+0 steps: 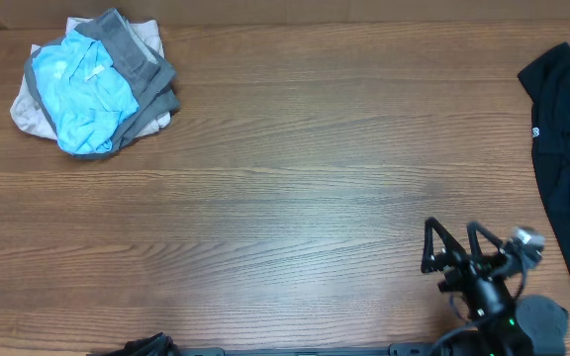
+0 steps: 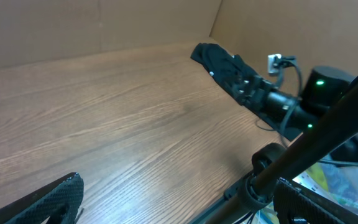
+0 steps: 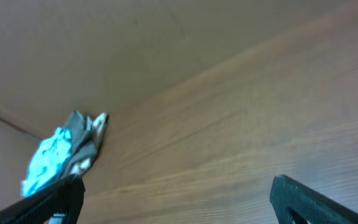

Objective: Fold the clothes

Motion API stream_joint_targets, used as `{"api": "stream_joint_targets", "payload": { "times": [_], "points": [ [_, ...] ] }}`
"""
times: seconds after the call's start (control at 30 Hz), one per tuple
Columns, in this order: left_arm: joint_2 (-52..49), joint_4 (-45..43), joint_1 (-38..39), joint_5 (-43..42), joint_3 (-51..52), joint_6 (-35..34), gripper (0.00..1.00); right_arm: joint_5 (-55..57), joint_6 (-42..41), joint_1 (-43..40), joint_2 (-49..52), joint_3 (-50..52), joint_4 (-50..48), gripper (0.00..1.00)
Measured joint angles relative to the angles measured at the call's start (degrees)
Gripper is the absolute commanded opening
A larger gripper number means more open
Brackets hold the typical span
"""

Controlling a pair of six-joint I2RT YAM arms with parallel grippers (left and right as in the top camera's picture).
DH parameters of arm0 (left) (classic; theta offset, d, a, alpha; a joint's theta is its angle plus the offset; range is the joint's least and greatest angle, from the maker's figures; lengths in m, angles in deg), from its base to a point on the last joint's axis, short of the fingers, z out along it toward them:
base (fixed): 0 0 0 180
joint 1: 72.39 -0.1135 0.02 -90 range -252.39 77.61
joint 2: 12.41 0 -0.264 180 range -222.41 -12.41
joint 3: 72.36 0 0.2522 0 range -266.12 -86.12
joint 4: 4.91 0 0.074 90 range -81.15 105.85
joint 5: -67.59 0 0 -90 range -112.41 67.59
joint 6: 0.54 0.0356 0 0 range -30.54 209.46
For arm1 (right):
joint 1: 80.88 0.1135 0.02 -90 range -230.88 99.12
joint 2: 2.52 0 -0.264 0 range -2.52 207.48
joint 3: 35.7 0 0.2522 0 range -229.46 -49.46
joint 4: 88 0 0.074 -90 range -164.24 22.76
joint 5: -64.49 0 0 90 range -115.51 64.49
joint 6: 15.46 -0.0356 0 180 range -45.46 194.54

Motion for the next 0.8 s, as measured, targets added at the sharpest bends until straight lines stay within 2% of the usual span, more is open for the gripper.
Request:
{"api": "stream_joint_targets", "payload": {
  "times": [0.33, 0.6, 0.8],
  "points": [
    [0.0, 0.0, 0.0, 0.2, 0.0, 0.0, 1.0, 0.0, 5.7, 0.0, -1.8, 18.7, -26.6, 1.0],
    [0.0, 0.0, 0.0, 0.1, 0.0, 0.0, 1.0, 0.0, 13.2, 0.0, -2.0, 23.6, -36.0, 1.0],
    [0.0, 0.0, 0.0, 0.2, 0.0, 0.0, 1.0, 1.0, 18.2, 0.0, -2.0, 24.0, -34.4, 1.0]
  ]
}}
